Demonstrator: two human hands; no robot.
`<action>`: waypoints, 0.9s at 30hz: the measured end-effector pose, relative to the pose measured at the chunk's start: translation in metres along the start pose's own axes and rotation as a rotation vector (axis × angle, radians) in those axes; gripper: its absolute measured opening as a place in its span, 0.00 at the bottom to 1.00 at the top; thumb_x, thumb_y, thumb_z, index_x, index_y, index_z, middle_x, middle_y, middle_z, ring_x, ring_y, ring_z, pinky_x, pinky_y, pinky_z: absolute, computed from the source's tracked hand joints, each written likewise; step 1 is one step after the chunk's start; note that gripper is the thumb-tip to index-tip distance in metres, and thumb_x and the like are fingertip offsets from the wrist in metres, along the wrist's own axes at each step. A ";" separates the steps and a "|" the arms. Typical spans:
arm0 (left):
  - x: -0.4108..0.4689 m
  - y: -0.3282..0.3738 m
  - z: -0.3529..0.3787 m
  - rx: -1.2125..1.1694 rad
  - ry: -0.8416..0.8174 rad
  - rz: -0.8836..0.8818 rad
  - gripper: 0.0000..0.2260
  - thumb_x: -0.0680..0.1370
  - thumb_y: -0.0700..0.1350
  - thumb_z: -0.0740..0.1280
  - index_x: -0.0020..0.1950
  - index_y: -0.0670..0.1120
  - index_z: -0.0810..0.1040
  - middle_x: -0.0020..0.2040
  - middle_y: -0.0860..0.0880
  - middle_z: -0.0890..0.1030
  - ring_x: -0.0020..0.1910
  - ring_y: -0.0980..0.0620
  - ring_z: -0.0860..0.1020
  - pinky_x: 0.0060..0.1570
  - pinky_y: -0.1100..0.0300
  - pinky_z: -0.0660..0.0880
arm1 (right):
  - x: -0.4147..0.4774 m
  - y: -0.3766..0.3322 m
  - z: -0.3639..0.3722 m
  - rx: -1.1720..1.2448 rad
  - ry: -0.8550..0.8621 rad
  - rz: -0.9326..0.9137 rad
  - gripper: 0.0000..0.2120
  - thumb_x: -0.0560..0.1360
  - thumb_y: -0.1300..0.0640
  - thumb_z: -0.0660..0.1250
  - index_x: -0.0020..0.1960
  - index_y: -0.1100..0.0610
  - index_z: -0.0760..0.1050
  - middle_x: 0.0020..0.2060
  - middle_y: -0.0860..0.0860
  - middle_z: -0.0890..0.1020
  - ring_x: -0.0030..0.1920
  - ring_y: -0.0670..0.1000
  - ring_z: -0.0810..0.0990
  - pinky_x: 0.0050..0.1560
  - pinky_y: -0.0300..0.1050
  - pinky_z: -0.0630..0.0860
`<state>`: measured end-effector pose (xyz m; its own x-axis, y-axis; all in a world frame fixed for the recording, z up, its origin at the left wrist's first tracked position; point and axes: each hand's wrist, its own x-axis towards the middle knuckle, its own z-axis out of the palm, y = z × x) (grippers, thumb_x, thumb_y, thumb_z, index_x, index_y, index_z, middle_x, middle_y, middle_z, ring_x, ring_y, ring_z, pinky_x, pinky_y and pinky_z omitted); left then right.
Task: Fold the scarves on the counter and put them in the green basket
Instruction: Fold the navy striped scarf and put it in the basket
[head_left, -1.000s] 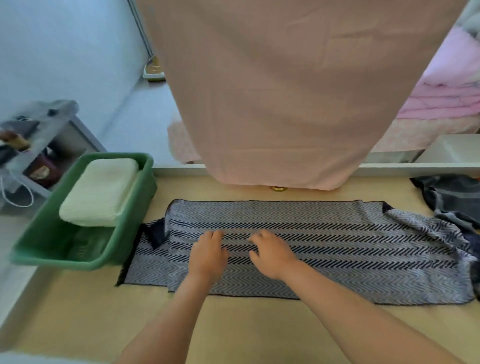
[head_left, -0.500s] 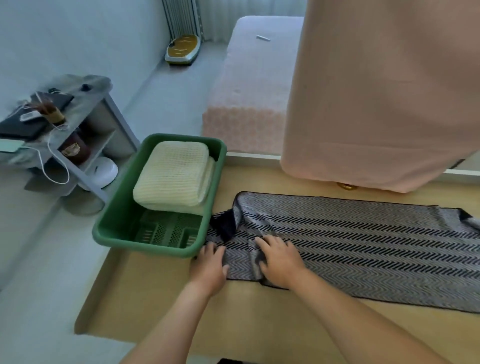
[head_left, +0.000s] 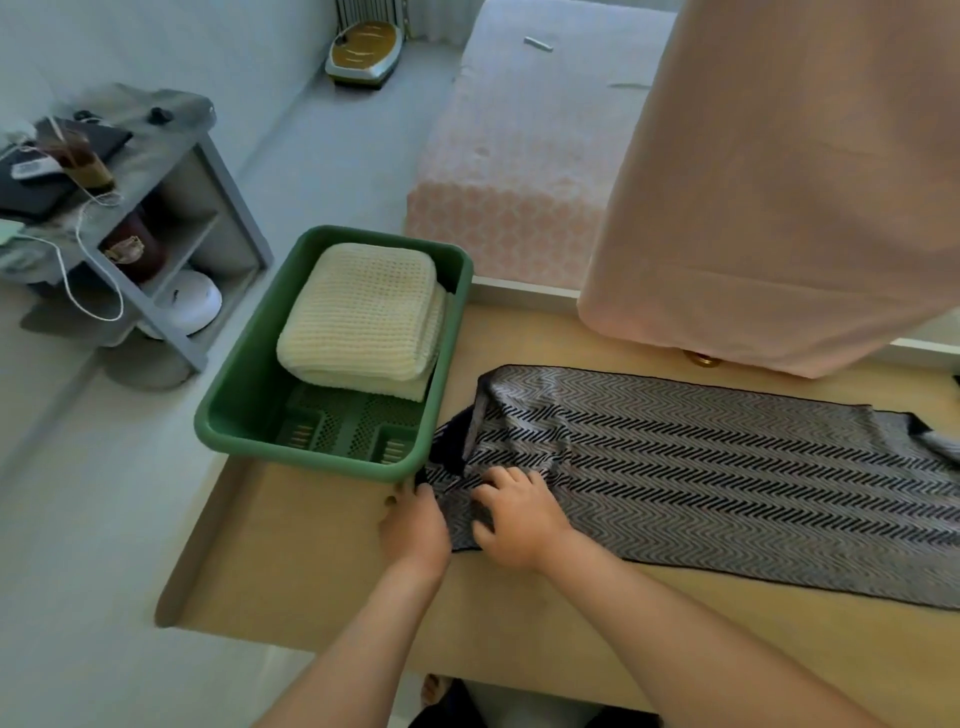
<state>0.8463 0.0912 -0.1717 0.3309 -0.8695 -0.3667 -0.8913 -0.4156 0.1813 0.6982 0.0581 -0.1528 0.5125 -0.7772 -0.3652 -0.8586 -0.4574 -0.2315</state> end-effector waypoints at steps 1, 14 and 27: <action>0.000 0.002 0.001 -0.061 -0.003 0.044 0.09 0.80 0.44 0.60 0.59 0.46 0.73 0.63 0.44 0.71 0.60 0.43 0.72 0.54 0.52 0.72 | 0.000 0.000 -0.002 0.096 0.029 0.027 0.23 0.77 0.42 0.58 0.68 0.50 0.74 0.63 0.51 0.74 0.65 0.55 0.69 0.68 0.53 0.64; -0.012 0.162 -0.056 -0.704 -0.216 0.491 0.05 0.78 0.46 0.67 0.50 0.58 0.78 0.46 0.59 0.82 0.48 0.58 0.80 0.50 0.57 0.77 | -0.060 0.121 -0.100 1.348 0.157 0.493 0.07 0.80 0.53 0.68 0.57 0.50 0.80 0.45 0.50 0.85 0.42 0.49 0.84 0.45 0.46 0.82; -0.041 0.286 0.010 -0.372 -0.014 0.550 0.07 0.80 0.39 0.62 0.53 0.50 0.76 0.51 0.54 0.76 0.49 0.53 0.76 0.51 0.59 0.74 | -0.168 0.326 -0.086 1.077 0.592 1.015 0.14 0.83 0.61 0.55 0.57 0.55 0.78 0.54 0.54 0.80 0.42 0.52 0.76 0.41 0.47 0.72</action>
<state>0.5751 0.0107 -0.1143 -0.1487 -0.9786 -0.1423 -0.7619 0.0216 0.6474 0.3314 0.0024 -0.0892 -0.5388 -0.7236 -0.4314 -0.2837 0.6380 -0.7158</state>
